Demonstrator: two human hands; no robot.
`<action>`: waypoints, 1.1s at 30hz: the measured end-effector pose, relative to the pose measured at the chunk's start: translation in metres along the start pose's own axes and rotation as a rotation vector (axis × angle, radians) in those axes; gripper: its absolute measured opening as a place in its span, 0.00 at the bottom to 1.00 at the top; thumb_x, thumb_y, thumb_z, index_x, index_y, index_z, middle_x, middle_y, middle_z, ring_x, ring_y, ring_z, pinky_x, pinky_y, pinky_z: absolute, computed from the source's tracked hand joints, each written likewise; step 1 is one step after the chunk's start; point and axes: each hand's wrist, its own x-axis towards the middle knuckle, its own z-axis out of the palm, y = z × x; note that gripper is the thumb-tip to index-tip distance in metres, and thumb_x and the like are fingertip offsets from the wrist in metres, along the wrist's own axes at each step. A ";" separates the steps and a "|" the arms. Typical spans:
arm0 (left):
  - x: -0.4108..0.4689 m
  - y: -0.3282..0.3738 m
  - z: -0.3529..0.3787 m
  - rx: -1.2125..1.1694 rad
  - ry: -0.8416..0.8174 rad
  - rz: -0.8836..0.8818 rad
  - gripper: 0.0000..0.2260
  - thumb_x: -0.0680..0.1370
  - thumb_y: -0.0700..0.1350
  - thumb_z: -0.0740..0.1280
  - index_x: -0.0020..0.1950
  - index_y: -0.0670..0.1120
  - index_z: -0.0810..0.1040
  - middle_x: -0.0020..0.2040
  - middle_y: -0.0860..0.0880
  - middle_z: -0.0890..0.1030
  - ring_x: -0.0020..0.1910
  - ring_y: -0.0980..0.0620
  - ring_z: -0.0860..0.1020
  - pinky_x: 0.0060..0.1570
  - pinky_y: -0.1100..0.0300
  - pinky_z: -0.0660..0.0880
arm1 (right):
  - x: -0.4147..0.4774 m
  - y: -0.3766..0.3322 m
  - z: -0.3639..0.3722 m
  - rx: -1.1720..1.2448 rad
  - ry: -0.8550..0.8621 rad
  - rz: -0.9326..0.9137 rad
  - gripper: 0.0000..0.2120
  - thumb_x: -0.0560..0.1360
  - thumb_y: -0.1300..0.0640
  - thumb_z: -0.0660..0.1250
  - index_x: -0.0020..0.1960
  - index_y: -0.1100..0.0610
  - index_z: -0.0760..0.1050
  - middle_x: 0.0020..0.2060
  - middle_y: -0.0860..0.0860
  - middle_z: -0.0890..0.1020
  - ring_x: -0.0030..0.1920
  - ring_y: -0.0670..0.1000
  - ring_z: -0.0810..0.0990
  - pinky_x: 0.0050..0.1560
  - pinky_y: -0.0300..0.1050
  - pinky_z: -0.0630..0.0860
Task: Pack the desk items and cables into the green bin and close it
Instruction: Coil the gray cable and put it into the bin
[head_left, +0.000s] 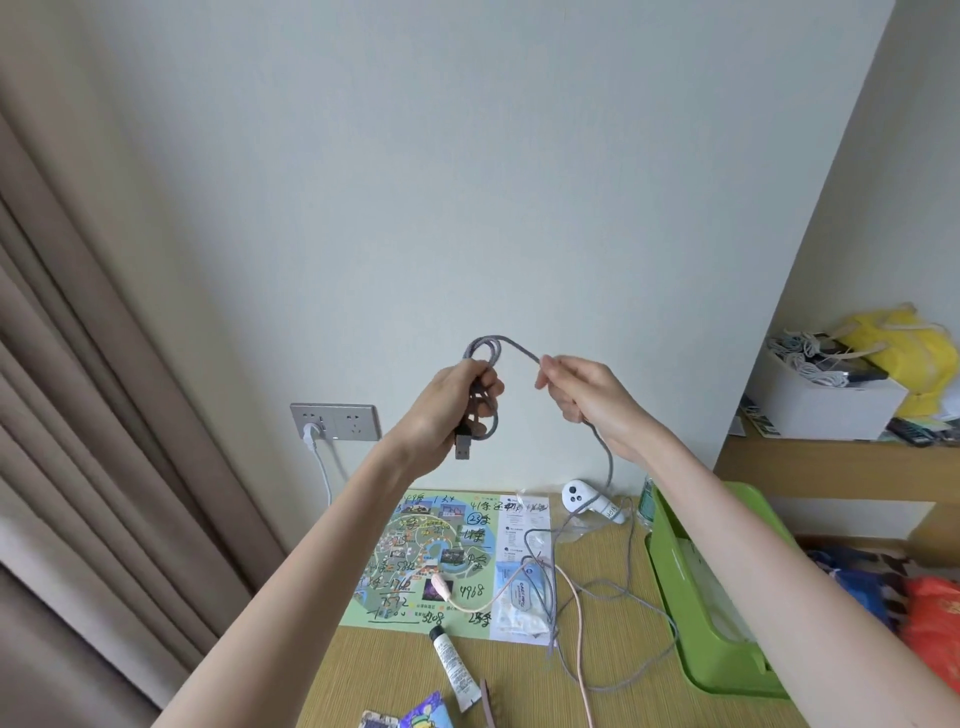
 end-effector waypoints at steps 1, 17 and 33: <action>0.002 0.000 -0.002 0.017 0.054 0.016 0.13 0.81 0.45 0.54 0.37 0.50 0.69 0.36 0.52 0.72 0.29 0.55 0.67 0.27 0.63 0.61 | -0.003 0.004 0.002 0.003 -0.009 0.000 0.15 0.82 0.51 0.59 0.43 0.58 0.75 0.28 0.46 0.62 0.27 0.45 0.59 0.31 0.40 0.56; 0.007 -0.010 0.019 0.108 0.205 0.070 0.16 0.82 0.46 0.52 0.42 0.46 0.77 0.35 0.49 0.69 0.31 0.55 0.68 0.32 0.59 0.63 | -0.012 -0.001 0.034 -0.014 -0.197 0.212 0.25 0.76 0.38 0.63 0.32 0.57 0.73 0.23 0.51 0.66 0.25 0.49 0.61 0.25 0.37 0.57; 0.010 0.005 -0.026 -0.558 0.216 -0.041 0.15 0.84 0.45 0.53 0.38 0.46 0.68 0.32 0.50 0.69 0.27 0.53 0.69 0.36 0.60 0.71 | -0.012 -0.003 -0.005 0.048 -0.083 0.168 0.17 0.74 0.48 0.70 0.32 0.54 0.71 0.25 0.48 0.60 0.26 0.47 0.57 0.27 0.38 0.57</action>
